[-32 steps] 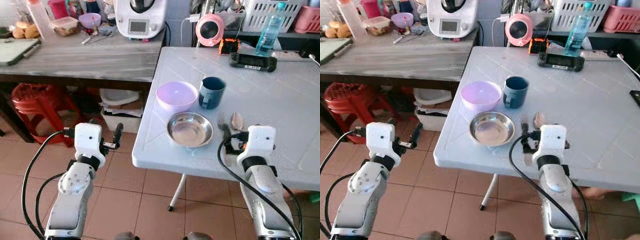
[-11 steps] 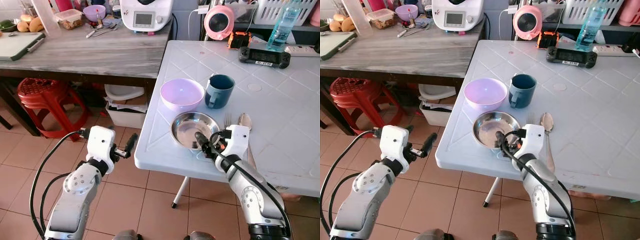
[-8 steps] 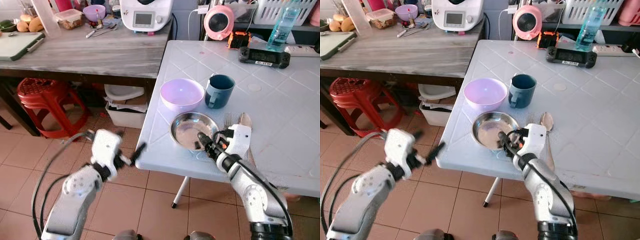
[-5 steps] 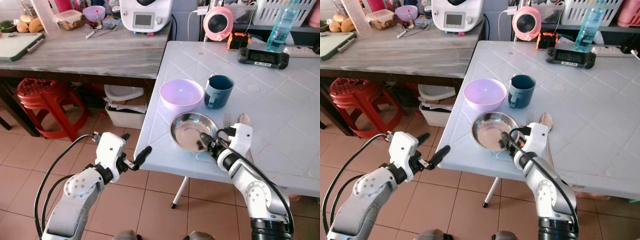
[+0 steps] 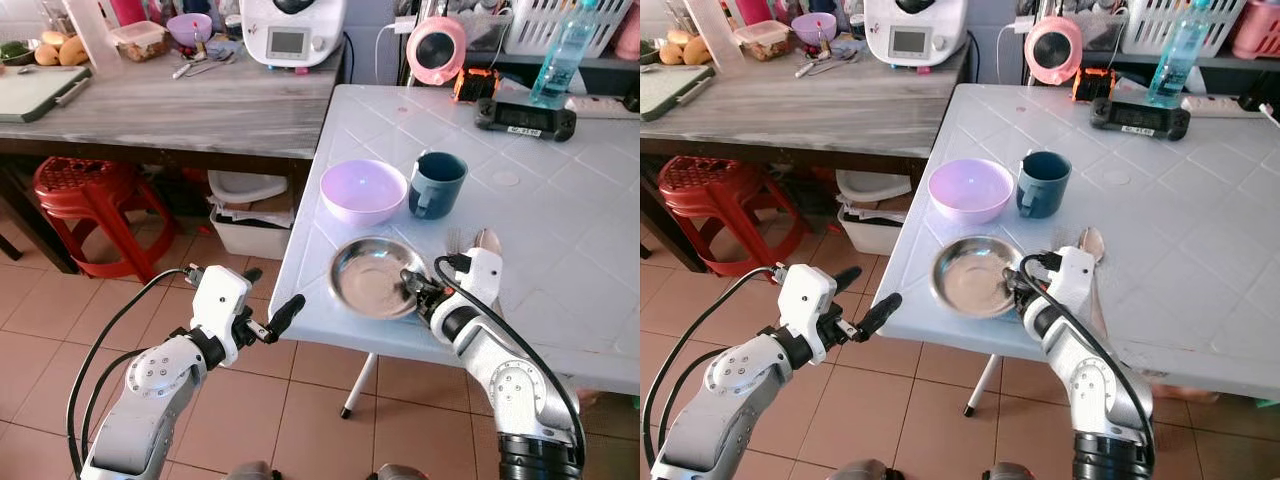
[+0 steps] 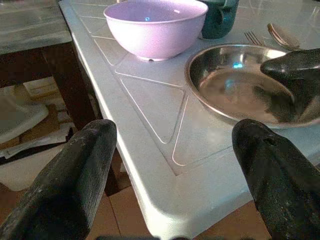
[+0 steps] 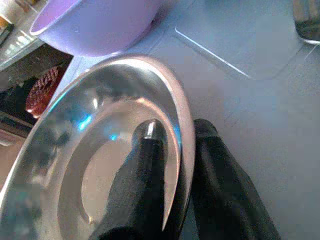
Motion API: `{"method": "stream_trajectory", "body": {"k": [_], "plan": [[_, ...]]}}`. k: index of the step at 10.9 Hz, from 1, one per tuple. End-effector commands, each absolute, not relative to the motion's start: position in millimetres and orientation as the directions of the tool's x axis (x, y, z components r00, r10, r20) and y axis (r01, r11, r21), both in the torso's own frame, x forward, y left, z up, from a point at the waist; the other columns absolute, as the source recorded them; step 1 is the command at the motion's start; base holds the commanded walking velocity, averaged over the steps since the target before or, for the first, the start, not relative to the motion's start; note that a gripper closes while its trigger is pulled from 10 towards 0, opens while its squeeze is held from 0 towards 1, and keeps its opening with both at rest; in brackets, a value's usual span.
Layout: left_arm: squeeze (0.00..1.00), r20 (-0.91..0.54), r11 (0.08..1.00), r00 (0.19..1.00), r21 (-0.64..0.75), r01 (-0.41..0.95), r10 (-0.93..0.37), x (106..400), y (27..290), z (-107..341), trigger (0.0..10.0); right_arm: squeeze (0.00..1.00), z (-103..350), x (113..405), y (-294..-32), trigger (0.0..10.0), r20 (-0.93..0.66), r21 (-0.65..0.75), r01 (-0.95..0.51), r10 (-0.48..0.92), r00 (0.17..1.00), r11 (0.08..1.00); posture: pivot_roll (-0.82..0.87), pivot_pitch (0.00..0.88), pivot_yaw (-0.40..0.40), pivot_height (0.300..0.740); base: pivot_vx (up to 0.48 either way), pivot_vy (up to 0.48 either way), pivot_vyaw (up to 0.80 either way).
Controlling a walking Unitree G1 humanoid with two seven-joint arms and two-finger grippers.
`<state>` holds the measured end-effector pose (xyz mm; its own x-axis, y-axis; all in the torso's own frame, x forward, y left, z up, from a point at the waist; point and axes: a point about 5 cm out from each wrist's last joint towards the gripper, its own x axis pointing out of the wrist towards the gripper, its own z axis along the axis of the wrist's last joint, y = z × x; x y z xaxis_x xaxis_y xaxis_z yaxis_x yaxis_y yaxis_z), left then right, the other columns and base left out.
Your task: Setting the table
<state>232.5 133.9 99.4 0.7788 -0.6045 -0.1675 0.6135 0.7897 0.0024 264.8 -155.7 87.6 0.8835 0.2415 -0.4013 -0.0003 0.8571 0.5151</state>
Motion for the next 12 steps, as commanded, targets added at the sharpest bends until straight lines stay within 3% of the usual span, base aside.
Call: {"method": "stream_trajectory", "body": {"k": [1,6,8,9,12], "plan": [[0.0,-0.163,0.792,0.787,0.045,0.608,-0.595,235,135,102,10.0,0.0,63,254,-155,0.0,-0.519,0.531,0.082,0.248,0.818,0.843,0.01,0.0,0.06,0.74,0.0,0.0,0.0],[0.0,-0.161,0.807,0.802,0.044,0.589,-0.576,237,135,98,10.0,0.0,59,252,-153,0.0,-0.545,0.549,0.143,0.222,0.809,0.823,-0.01,0.0,0.051,0.74,0.0,0.0,0.0],[0.0,-0.161,0.853,0.849,0.061,0.518,-0.504,243,134,97,10.0,0.0,62,252,-153,0.0,-0.535,0.543,0.132,0.221,0.816,0.829,-0.02,0.0,0.038,0.74,0.0,0.0,0.0],[0.0,-0.161,0.88,0.872,0.041,0.473,-0.462,246,139,96,10.0,0.0,64,250,-155,10.0,-0.521,0.52,0.138,0.185,0.833,0.843,-0.02,0.0,0.037,0.74,0.0,0.0,0.0],[0.0,-0.125,0.95,0.944,0.023,0.312,-0.307,263,153,96,10.0,0.0,70,245,-149,10.0,-0.447,0.378,0.037,0.147,0.882,0.925,-0.04,0.0,0.045,0.74,0.0,0.442,0.0]]}}
